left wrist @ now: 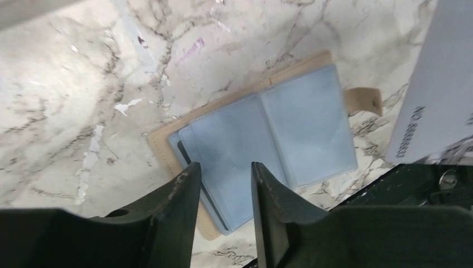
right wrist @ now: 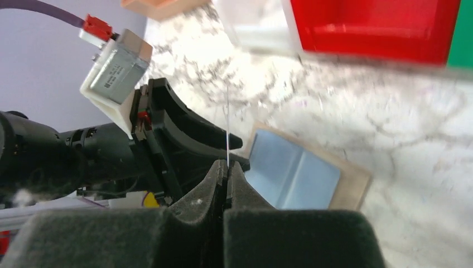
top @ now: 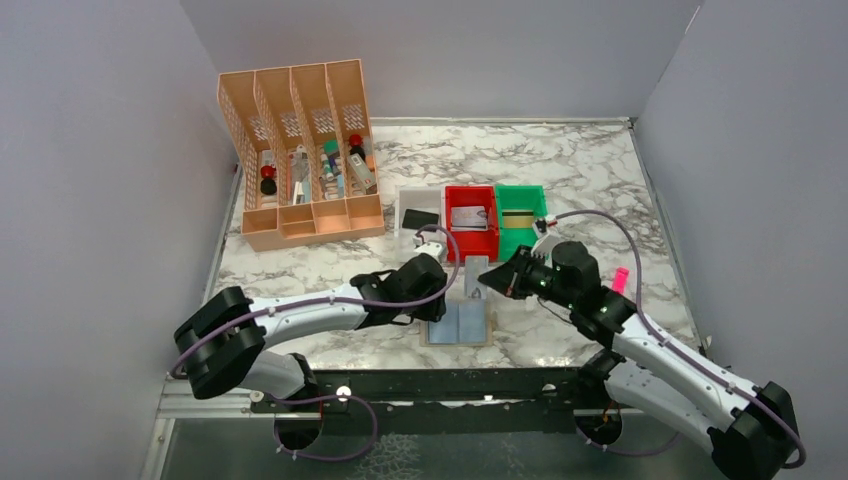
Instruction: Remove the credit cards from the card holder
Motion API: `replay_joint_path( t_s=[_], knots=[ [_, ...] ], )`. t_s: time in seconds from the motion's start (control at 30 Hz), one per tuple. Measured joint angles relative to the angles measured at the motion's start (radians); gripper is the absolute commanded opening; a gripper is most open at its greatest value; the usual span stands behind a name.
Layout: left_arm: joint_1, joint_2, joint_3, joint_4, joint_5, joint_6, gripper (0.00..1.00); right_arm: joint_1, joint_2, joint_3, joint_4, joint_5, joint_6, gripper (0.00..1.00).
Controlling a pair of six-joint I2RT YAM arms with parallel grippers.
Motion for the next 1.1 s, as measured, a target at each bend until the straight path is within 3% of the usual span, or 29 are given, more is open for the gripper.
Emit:
replay_joint_path(
  t_s=[0.07, 0.27, 0.47, 0.7, 0.9, 1.1],
  knots=[
    [0.0, -0.034, 0.014, -0.021, -0.033, 0.01, 0.65, 0.0, -0.026, 0.041, -0.01, 0.024, -0.064, 0.01],
    [0.029, -0.117, 0.038, -0.086, -0.158, 0.05, 0.81, 0.0, -0.029, 0.085, -0.01, 0.1, -0.277, 0.01],
    [0.177, -0.193, 0.04, -0.151, -0.201, 0.095, 0.99, 0.0, 0.092, 0.15, -0.005, 0.144, -0.494, 0.01],
    [0.404, -0.317, 0.04, -0.19, -0.203, 0.145, 0.99, 0.0, 0.292, 0.278, 0.001, 0.19, -0.804, 0.01],
    [0.417, -0.417, 0.054, -0.246, -0.252, 0.203, 0.99, 0.0, 0.431, 0.382, 0.012, 0.209, -1.101, 0.01],
    [0.417, -0.523, 0.054, -0.272, -0.292, 0.259, 0.99, 0.0, 0.549, 0.418, 0.024, 0.214, -1.293, 0.01]
  ],
)
